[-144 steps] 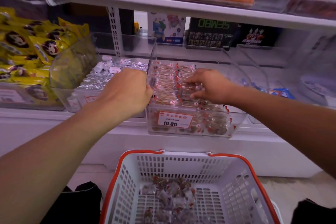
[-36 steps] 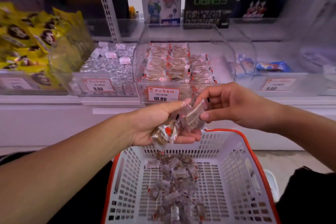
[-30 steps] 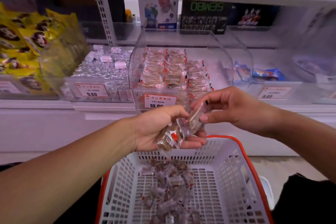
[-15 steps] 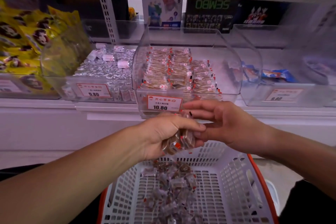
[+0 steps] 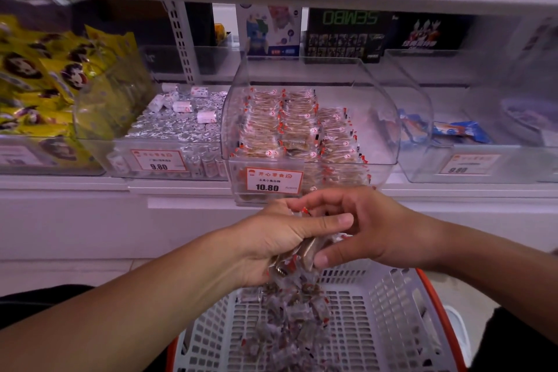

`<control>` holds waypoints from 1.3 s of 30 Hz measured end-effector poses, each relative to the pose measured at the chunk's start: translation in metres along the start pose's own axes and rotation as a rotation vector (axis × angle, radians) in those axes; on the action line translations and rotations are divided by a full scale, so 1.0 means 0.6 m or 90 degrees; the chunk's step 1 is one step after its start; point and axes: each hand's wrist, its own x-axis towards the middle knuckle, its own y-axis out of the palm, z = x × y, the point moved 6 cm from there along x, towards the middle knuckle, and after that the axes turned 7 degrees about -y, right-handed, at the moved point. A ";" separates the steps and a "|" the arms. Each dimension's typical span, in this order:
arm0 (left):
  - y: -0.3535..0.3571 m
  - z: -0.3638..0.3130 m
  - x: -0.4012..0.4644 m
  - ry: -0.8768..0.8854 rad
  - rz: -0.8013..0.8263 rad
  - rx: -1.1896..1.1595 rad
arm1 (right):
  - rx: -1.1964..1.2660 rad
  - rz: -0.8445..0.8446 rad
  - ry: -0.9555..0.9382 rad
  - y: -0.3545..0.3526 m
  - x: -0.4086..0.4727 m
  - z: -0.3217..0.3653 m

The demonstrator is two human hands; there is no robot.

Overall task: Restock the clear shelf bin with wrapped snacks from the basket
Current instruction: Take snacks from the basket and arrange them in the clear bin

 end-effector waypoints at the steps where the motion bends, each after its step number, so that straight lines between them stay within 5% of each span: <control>1: -0.002 0.002 0.000 -0.014 -0.010 0.000 | -0.012 0.004 -0.007 0.001 0.001 0.002; 5: 0.004 -0.009 -0.011 -0.107 0.064 0.017 | -0.031 0.047 -0.022 -0.002 -0.001 0.018; 8: -0.007 -0.025 -0.021 -0.129 0.063 0.035 | -0.058 -0.036 -0.044 -0.036 -0.002 0.035; 13: -0.002 -0.052 -0.016 0.023 -0.005 0.024 | -0.166 -0.164 -0.106 -0.063 0.002 0.062; 25: 0.009 -0.166 -0.037 0.224 -0.071 0.141 | -0.298 -0.186 -0.151 -0.119 0.053 0.138; 30: -0.066 -0.258 -0.044 0.415 -0.444 0.409 | -0.263 -0.271 -0.045 -0.195 0.117 0.119; 34: -0.087 -0.260 -0.002 0.410 -0.439 0.491 | -0.415 -0.187 0.074 -0.192 0.147 0.069; 39: -0.096 -0.252 0.021 0.385 -0.457 0.598 | -0.563 -0.197 0.055 -0.178 0.178 0.039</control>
